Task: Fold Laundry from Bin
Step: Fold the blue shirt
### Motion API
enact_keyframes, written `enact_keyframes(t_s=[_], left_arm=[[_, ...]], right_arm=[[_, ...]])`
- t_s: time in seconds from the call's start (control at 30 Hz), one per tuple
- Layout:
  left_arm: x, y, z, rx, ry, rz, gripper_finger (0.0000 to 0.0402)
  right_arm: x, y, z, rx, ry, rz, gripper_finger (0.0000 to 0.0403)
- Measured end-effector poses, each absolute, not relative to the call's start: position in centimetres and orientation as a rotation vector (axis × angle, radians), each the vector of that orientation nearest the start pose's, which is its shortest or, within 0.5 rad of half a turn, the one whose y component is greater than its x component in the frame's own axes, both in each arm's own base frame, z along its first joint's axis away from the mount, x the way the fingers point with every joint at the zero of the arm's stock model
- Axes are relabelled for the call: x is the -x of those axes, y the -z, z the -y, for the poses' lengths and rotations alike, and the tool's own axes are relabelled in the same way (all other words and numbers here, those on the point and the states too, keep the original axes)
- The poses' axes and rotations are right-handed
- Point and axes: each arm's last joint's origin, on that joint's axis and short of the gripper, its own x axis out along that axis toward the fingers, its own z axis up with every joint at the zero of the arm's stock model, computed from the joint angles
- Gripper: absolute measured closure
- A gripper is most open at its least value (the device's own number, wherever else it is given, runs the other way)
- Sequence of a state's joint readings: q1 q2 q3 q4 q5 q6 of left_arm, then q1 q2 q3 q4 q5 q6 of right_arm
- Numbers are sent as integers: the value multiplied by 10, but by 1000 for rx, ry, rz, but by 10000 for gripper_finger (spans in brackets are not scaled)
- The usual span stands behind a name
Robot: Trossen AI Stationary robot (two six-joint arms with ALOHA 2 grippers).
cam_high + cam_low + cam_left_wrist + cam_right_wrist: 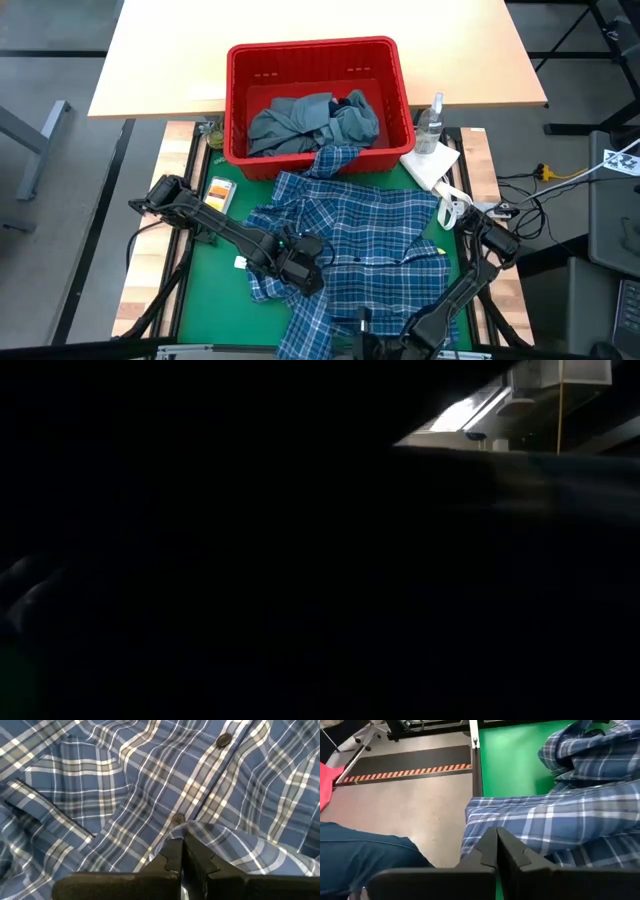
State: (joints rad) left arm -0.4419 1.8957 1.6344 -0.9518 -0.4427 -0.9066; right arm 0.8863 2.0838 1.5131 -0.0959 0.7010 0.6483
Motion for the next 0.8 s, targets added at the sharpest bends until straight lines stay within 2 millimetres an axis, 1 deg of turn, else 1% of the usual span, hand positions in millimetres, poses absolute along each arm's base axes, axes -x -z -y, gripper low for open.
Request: enact_keyframes(t_s=[0.37, 0.47, 0.63, 0.8], left_arm=[[-354, -259, 149, 237, -538, -993, 401], [-353, -259, 147, 233, -544, -999, 401], [-354, -259, 143, 231, -558, -1008, 401], [-355, -259, 140, 235, -566, -1007, 401]], right_arm=[[-315, -190, -337, -178, -126, -598, 397], [-317, -190, -335, -159, -170, -621, 382], [-320, -189, -334, -180, -252, -669, 352], [-323, -189, -332, -191, -273, -686, 319]])
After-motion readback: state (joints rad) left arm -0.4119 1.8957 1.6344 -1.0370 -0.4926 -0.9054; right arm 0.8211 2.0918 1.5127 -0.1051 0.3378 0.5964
